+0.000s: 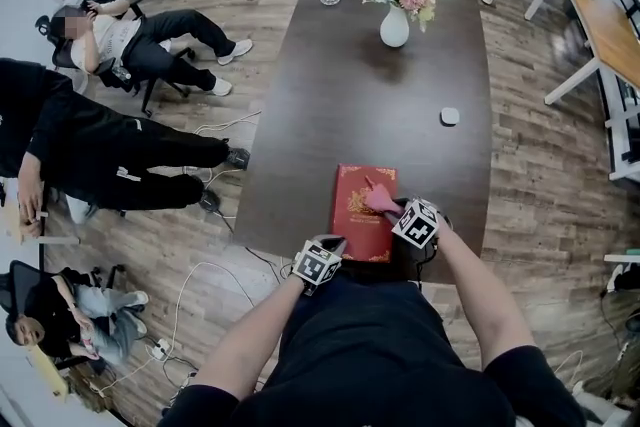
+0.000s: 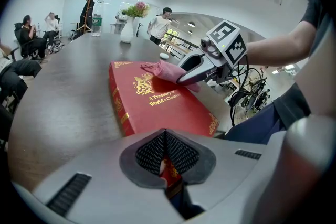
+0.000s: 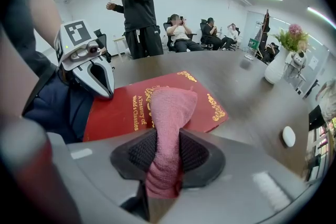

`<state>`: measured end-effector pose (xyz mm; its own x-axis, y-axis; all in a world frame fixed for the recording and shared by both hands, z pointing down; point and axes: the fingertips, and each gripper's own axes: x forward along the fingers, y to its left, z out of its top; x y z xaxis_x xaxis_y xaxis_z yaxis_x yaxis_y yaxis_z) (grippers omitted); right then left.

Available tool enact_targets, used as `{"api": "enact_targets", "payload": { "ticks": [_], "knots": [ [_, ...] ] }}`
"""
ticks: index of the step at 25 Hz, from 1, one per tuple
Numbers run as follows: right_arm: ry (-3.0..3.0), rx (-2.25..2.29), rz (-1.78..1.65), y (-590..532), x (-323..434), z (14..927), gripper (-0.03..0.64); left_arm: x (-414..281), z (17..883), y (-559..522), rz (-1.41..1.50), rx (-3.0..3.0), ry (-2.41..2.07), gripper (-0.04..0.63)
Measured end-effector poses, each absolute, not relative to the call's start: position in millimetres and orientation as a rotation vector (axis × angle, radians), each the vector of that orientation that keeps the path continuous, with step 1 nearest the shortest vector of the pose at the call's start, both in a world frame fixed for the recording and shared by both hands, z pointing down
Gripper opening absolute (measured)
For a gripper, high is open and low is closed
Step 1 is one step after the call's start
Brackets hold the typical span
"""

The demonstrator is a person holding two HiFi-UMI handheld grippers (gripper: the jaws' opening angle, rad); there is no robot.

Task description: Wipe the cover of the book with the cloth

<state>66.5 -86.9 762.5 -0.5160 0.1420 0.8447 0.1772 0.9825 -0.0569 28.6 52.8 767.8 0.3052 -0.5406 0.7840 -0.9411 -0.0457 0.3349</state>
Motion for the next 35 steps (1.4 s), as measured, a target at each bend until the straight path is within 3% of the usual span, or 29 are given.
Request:
{"api": "enact_targets", "payload": {
  "ticks": [22, 35],
  "knots": [
    [-2.042, -0.024, 0.009, -93.8, 102.7, 758.0, 0.121, 32.2, 772.7, 52.4, 0.656, 1.779, -1.232, -0.005],
    [-2.066, -0.097, -0.062, -37.6, 22.2, 738.7, 0.121, 39.2, 767.5, 47.1, 0.613, 1.893, -1.146, -0.005]
  ]
}}
